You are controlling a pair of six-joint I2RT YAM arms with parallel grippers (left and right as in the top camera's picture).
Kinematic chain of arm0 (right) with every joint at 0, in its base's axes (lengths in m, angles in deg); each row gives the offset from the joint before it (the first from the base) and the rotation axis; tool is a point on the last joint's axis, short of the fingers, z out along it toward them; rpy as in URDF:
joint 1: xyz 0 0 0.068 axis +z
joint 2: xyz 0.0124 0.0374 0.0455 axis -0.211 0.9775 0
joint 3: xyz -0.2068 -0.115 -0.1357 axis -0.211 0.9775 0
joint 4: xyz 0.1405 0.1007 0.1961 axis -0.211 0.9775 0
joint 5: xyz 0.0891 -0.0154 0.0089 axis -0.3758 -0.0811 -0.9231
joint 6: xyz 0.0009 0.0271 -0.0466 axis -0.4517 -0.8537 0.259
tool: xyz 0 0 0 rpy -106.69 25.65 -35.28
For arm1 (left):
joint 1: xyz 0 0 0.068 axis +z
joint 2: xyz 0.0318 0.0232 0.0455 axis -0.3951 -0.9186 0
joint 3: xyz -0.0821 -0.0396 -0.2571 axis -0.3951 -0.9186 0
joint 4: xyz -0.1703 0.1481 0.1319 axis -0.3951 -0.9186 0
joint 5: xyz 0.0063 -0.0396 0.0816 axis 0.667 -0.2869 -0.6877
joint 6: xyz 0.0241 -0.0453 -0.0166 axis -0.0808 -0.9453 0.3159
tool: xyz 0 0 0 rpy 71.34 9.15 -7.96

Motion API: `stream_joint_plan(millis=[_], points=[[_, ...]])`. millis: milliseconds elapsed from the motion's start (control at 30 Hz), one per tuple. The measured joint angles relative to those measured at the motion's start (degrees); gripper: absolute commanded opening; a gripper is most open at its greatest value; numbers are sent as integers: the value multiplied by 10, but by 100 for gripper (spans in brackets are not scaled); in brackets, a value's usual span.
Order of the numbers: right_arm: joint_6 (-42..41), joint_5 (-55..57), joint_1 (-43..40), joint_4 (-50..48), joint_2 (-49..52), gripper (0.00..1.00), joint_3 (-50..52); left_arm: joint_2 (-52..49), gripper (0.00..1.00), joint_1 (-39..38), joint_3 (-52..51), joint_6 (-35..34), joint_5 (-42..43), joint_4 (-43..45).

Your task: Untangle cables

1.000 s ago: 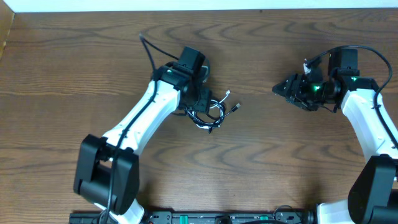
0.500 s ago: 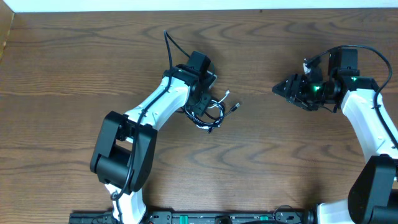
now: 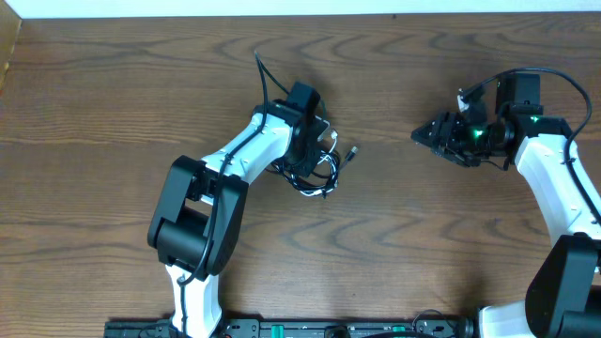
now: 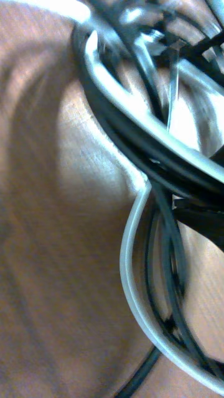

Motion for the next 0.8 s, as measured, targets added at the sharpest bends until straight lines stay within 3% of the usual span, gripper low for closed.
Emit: stream_joint_plan(millis=[100, 233, 433, 633, 800], points=[[24, -70, 7, -32, 0, 56, 0, 36, 8, 0, 43, -18, 35, -52], [33, -185, 39, -98, 0, 56, 0, 142, 8, 0, 78, -53, 103, -54], [-12, -228, 90, -169, 0, 56, 0, 194, 7, 0, 92, -110, 157, -57], [-77, -146, 153, -151, 0, 54, 0, 179, 7, 0, 89, -142, 205, -49], [-128, -32, 194, -147, 0, 37, 0, 179, 7, 0, 89, -146, 268, -34]])
